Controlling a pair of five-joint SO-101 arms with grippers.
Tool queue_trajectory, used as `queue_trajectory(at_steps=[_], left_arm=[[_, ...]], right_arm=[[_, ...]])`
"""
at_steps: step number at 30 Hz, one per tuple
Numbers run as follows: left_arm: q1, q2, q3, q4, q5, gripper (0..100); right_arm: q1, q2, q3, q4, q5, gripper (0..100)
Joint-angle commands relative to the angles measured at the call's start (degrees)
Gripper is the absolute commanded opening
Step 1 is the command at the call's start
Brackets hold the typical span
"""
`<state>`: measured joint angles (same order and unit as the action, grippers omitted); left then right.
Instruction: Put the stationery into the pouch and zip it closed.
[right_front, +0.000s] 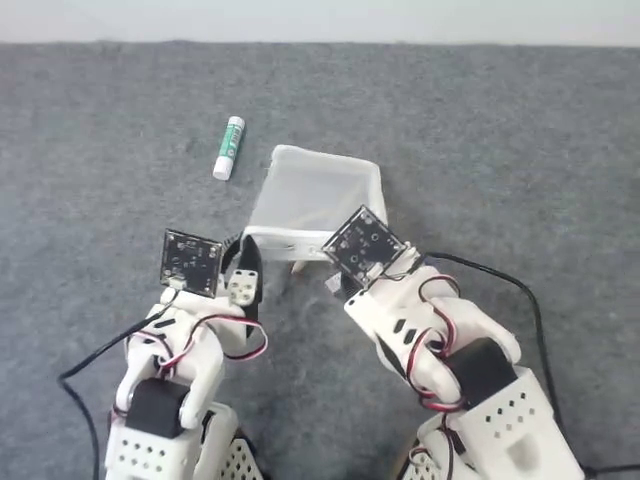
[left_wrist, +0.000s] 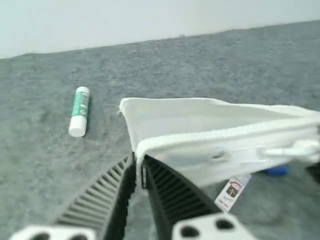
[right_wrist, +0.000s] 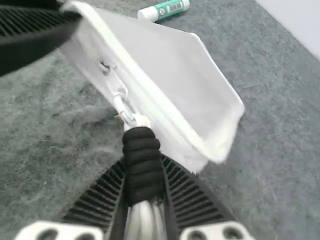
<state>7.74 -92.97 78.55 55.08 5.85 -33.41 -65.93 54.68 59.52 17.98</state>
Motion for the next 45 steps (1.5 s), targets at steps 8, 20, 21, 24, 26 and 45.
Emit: queue_trajectory(at_steps=[8,20,21,24,26,45], left_arm=[[-3.1,-0.8,-3.9,5.1,-0.5,1],[-8.9,-0.8,-3.9,5.2,-0.5,1],[-9.1,-0.8,-3.9,5.2,-0.5,1],[-9.3,-0.8,-4.2,5.3,-0.4,1],[-9.3,-0.8,-4.4,5.4,-0.4,1],[-9.0,-0.4,-4.4,6.0,4.2,18]], right_arm=[[6.5,-2.0,-1.1,0.5,-0.5,0.7],[12.5,-2.0,-2.0,0.7,-0.9,0.7],[12.9,-2.0,-2.1,0.7,-1.5,0.7],[13.8,-2.0,-2.1,0.6,-2.0,0.7],[13.9,-2.0,-2.1,0.5,-2.2,0.7],[13.5,-2.1,-2.1,0.4,-2.3,0.7]])
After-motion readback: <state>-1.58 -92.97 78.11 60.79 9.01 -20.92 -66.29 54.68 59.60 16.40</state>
